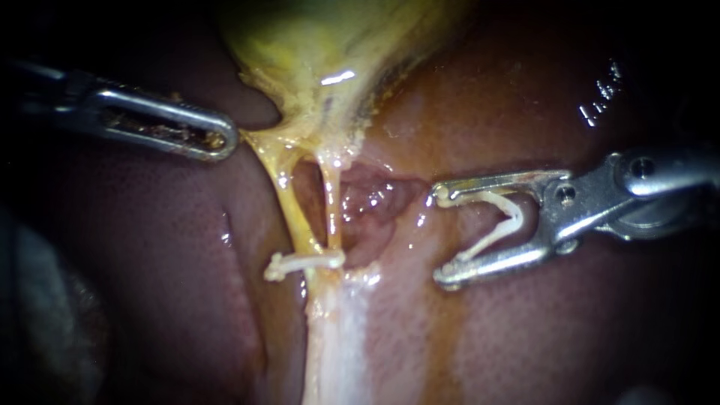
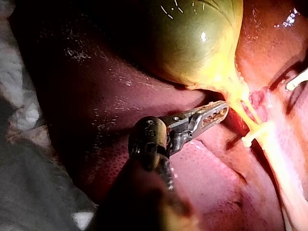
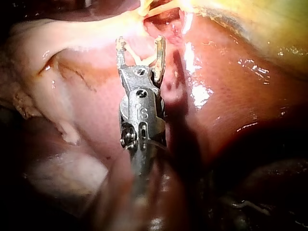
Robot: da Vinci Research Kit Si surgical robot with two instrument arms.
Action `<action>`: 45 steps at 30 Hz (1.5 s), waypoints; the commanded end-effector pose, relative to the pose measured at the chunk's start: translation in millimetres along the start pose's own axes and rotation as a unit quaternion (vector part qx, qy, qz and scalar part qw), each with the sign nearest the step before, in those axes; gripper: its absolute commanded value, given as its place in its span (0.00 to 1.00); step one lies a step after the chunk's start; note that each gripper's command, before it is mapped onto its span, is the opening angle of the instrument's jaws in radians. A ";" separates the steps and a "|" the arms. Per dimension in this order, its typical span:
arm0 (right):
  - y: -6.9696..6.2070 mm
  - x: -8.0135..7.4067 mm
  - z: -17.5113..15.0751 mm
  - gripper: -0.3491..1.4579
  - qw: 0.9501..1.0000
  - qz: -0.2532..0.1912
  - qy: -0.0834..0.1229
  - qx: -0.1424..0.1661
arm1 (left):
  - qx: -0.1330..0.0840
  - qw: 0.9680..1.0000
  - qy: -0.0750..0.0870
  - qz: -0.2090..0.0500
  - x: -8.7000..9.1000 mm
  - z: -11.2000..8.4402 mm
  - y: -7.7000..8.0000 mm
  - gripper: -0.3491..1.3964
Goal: Clipping second clip left tube
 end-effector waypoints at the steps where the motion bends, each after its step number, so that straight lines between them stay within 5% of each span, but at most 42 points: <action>1: -0.1 0.1 0.5 0.47 1.000 0.001 -0.001 0.004 | 0.000 1.000 0.000 0.000 -0.1 0.2 0.0 0.00; 10: -0.8 1.2 5.7 0.47 0.997 0.072 -0.006 0.024 | 0.002 1.000 0.002 -0.001 -0.1 0.6 0.6 0.00; 20: -0.4 1.2 10.0 0.47 0.992 0.119 0.012 0.043 | 0.004 1.000 0.003 0.001 -0.1 1.0 1.1 0.00; 36: 1.8 -4.0 12.9 0.47 0.985 0.167 0.006 0.047 | 0.001 1.000 0.003 0.000 -0.1 1.2 1.3 0.00; 45: 2.5 -4.0 14.1 0.47 0.982 0.178 0.017 0.054 | 0.001 1.000 0.003 0.000 -0.1 1.2 1.3 0.00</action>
